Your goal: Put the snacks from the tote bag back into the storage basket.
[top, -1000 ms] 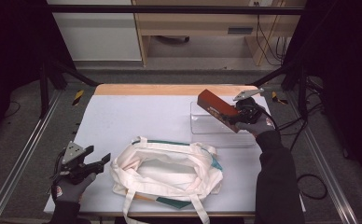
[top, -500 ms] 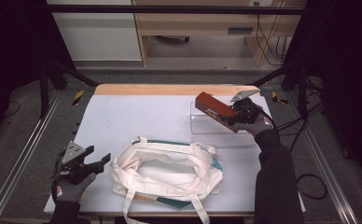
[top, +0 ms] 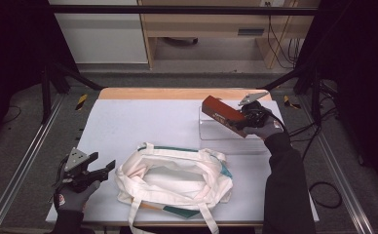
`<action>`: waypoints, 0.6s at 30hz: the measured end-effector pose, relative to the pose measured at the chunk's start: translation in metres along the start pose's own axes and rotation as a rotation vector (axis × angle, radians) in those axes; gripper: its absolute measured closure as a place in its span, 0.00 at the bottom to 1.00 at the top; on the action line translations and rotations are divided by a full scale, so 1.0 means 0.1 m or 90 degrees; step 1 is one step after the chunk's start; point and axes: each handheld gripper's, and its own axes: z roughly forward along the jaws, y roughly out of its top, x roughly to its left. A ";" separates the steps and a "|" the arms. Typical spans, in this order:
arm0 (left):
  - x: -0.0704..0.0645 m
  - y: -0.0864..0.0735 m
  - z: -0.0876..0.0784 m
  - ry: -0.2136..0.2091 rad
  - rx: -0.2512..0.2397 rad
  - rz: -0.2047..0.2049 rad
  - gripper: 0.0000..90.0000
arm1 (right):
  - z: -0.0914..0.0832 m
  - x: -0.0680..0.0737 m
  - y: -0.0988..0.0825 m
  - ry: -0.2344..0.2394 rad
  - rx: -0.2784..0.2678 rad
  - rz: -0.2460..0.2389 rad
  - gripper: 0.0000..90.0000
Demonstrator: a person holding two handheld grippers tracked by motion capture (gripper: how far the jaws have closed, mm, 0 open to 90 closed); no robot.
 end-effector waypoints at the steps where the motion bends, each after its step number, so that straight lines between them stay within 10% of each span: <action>1: 0.00 0.00 0.00 -0.001 0.001 0.000 0.29 | 0.01 -0.01 -0.02 0.005 0.002 0.000 0.48; 18: 0.00 0.00 0.01 -0.001 0.002 0.001 0.29 | -0.01 -0.03 -0.14 0.033 0.000 -0.014 0.48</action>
